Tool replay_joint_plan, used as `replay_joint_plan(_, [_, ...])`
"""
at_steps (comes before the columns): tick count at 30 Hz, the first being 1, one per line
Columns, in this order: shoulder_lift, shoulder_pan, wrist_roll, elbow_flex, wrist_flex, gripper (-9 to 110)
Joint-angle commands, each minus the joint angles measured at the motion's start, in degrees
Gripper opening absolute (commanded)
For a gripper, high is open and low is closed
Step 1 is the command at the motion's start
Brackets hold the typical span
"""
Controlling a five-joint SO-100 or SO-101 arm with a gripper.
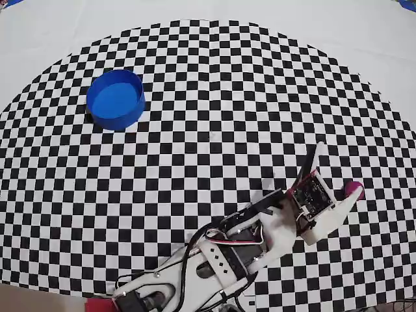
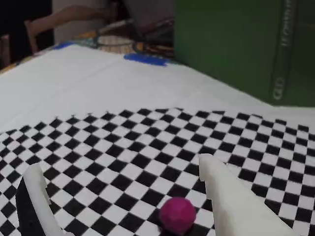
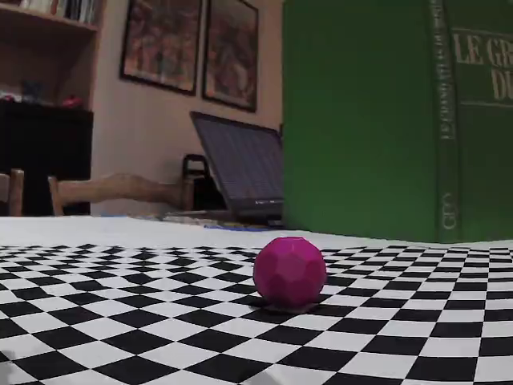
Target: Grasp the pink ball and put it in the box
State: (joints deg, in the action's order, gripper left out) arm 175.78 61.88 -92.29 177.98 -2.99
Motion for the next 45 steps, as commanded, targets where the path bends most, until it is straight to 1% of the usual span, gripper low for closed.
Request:
replay_joint_plan(1, [-0.4,1.1,-0.4,0.4,1.1,38])
replay_joint_plan(10, [-0.5,3.2,-0.4,0.4,1.2,38])
replay_joint_plan(27, [-3.7,3.3,-0.4,0.3,1.4,38])
replay_joint_plan(36, [-8.4,4.0,-0.4,-0.2,4.8,38])
replay_joint_plan(45, [-14.0,4.1,-0.4,-2.8,4.9,38])
